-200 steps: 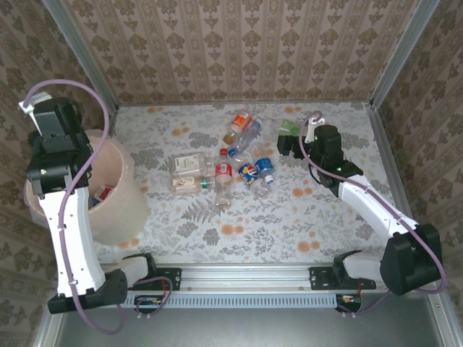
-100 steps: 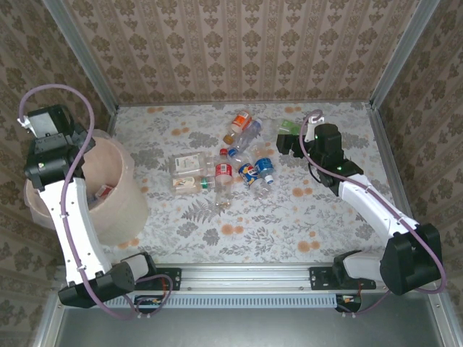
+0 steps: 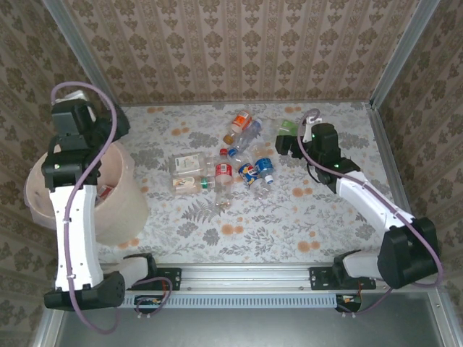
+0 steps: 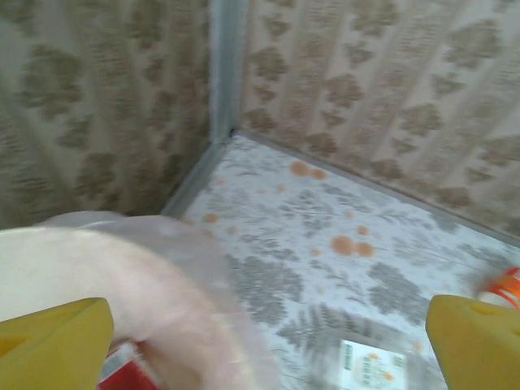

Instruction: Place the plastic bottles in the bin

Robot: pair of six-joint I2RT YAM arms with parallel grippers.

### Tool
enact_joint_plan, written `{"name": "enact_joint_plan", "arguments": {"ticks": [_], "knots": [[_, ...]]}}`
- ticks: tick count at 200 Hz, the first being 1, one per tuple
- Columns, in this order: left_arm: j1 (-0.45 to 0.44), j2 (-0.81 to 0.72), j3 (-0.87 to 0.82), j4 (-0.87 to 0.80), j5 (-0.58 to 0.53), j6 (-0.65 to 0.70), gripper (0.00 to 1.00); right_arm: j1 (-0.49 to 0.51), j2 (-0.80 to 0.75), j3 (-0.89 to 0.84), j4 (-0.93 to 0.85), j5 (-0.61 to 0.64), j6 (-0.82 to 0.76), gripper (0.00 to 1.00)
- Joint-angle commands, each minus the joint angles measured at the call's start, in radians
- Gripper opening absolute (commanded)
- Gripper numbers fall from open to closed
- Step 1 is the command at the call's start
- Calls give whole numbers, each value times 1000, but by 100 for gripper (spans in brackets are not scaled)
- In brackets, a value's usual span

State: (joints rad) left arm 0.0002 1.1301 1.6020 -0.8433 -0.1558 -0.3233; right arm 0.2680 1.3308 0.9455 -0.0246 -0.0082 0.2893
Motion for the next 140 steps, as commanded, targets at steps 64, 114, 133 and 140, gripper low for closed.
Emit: {"name": "enact_joint_plan", "arguments": {"ticks": [64, 114, 133, 140], "knots": [[-138, -14, -154, 281, 275, -82, 100, -80, 478, 475, -366, 0, -483, 100], [-135, -88, -238, 298, 226, -66, 100, -177, 784, 879, -668, -122, -722, 100], [-132, -118, -265, 302, 205, -66, 100, -192, 870, 994, -752, -135, -814, 100], [-132, -124, -271, 300, 202, -66, 100, -196, 898, 1023, -774, -129, -840, 100]]}}
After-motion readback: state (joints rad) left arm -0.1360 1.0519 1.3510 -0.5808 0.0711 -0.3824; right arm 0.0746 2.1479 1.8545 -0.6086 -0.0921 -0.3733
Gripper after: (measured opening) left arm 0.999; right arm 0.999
